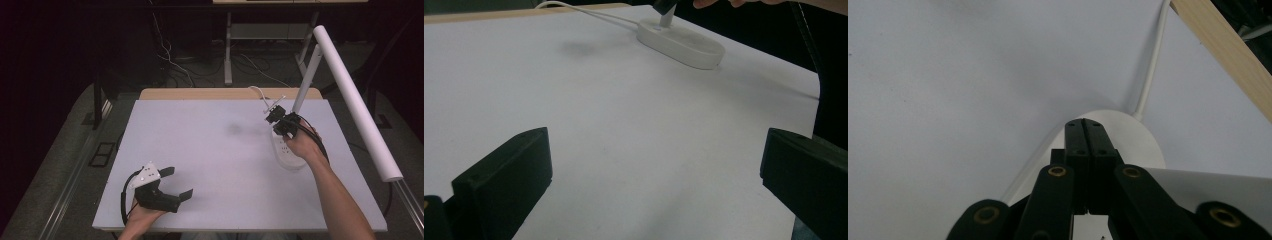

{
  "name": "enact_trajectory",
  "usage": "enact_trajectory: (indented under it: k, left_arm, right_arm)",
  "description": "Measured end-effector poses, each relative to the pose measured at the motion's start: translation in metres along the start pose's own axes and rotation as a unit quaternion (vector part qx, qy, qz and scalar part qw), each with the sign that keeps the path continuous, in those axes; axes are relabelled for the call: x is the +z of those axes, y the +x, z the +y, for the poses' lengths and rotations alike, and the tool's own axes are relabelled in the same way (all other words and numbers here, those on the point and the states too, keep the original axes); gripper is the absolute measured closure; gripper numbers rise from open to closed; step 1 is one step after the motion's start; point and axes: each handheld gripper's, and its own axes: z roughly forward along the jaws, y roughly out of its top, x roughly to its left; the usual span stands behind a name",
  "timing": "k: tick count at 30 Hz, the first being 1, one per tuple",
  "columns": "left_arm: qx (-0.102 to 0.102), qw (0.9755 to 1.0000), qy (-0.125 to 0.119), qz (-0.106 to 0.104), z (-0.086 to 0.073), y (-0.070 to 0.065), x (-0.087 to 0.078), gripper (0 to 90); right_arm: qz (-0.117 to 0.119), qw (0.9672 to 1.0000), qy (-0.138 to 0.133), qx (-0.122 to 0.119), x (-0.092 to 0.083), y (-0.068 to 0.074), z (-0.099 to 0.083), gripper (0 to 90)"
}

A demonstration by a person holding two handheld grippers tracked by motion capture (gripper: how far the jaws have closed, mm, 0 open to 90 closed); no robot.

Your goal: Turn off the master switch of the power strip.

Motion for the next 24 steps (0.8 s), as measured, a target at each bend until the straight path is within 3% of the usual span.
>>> enact_trajectory:
  k: [11,24]
  left_arm:
    - [0.000,1.0000,0.000,0.000,0.000,0.001,0.000,0.0]
    - [0.000,1.0000,0.000,0.000,0.000,0.001,0.000,0.0]
  right_arm:
    - [-0.023,0.9996,0.016,-0.011,0.013,0.001,0.001,89.3]
    - [-0.027,0.9993,0.026,-0.008,0.020,-0.002,0.000,89.3]
